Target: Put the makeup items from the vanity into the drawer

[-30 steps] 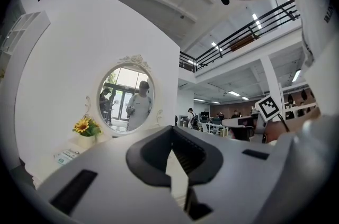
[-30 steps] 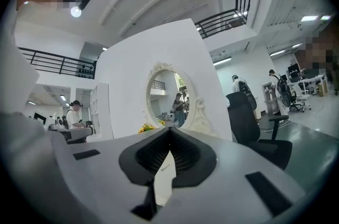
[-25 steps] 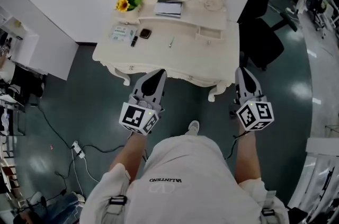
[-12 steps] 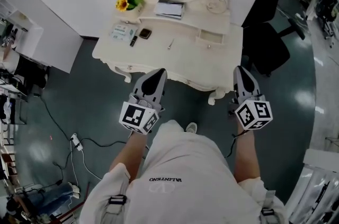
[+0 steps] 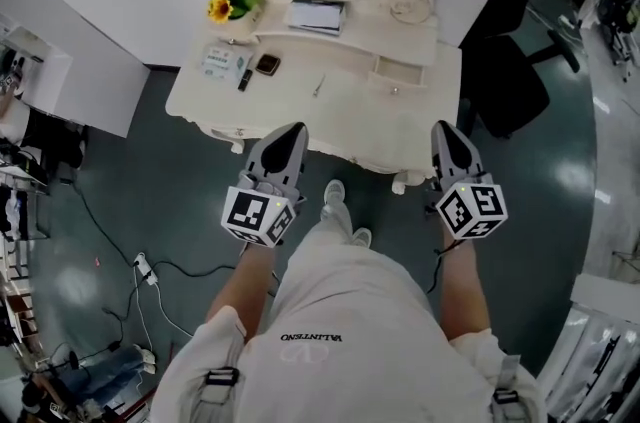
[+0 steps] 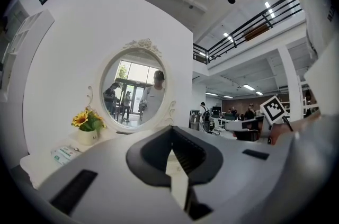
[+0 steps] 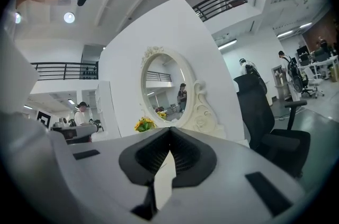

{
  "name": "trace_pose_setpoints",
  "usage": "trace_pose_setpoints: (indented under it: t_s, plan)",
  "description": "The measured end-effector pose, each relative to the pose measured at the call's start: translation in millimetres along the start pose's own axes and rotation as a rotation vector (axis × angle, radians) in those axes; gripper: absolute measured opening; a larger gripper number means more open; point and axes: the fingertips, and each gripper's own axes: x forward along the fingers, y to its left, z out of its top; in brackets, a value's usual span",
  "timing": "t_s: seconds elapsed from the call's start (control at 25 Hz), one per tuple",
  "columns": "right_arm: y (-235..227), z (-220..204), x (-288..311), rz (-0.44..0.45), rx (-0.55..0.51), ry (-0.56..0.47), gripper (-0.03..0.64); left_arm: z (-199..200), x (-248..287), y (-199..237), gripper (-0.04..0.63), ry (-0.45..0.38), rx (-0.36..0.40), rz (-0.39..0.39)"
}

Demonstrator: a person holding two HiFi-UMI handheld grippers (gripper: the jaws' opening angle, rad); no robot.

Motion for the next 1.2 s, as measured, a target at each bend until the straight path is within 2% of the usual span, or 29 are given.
trace_pose_setpoints:
  t_s: [0.56,0.76,1.2]
  plan:
    - [-5.4,-19.2,123.4,-0.003,0.001,0.102,0.011,-37.7,107.9,73.5,0.002,0.113,-0.039,-0.078]
    - [-5.5,-30.3,164.8,-0.004,0.004,0.138,0.011,-59.7,139.5,100.0,0.002,0.166,-0.082,-0.085]
    - [-13.2,-68.4,206.0,-0.033,0.054,0.229,0.011,-104.3,187.6,121.4,0.002,0.279,-0.115,-0.099]
